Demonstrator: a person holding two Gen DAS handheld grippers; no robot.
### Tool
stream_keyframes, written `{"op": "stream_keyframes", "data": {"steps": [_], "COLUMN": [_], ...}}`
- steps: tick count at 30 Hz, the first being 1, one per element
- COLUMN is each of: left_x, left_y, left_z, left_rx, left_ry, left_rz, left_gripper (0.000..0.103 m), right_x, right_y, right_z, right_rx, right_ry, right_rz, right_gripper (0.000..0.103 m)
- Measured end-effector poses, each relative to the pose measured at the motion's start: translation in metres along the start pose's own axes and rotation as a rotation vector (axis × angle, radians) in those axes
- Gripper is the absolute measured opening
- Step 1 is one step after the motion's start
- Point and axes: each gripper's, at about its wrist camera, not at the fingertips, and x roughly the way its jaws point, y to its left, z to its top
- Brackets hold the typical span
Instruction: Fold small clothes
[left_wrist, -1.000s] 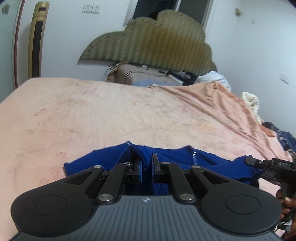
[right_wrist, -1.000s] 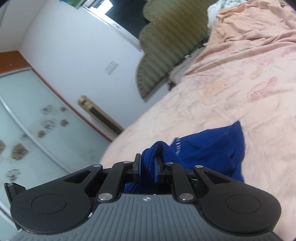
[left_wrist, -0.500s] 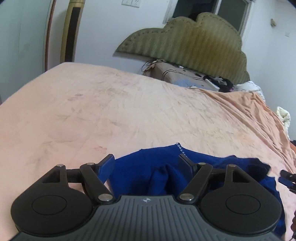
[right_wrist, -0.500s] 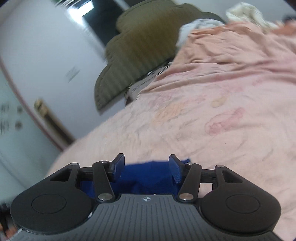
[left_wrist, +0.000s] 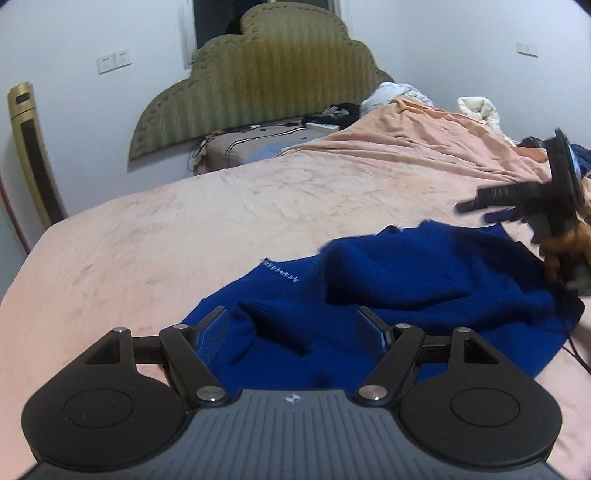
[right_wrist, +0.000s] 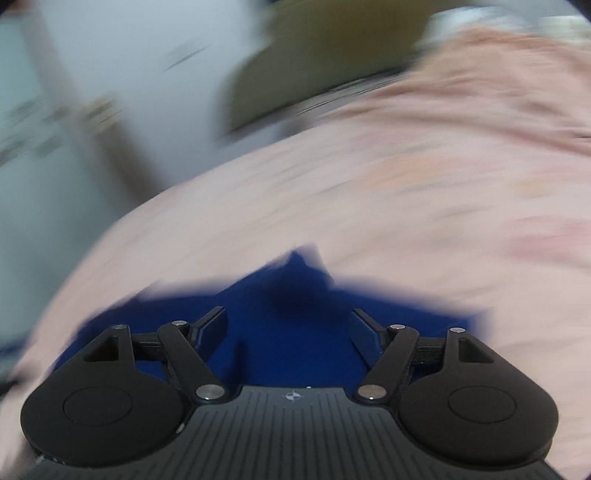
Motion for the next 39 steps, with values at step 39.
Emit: {"op": "stream_keyframes", "data": {"steps": [39], "left_x": [0.120], "left_y": [0.010], "left_z": [0.020], "left_rx": [0.144], "left_ry": [0.103], "left_rz": [0.468], "left_gripper": [0.079], "right_x": [-0.014], "right_y": [0.070], "right_z": [-0.018], "right_rx": [-0.518], "right_ry": [0.142], "right_rz": [0.138], "right_gripper": [0.100]}}
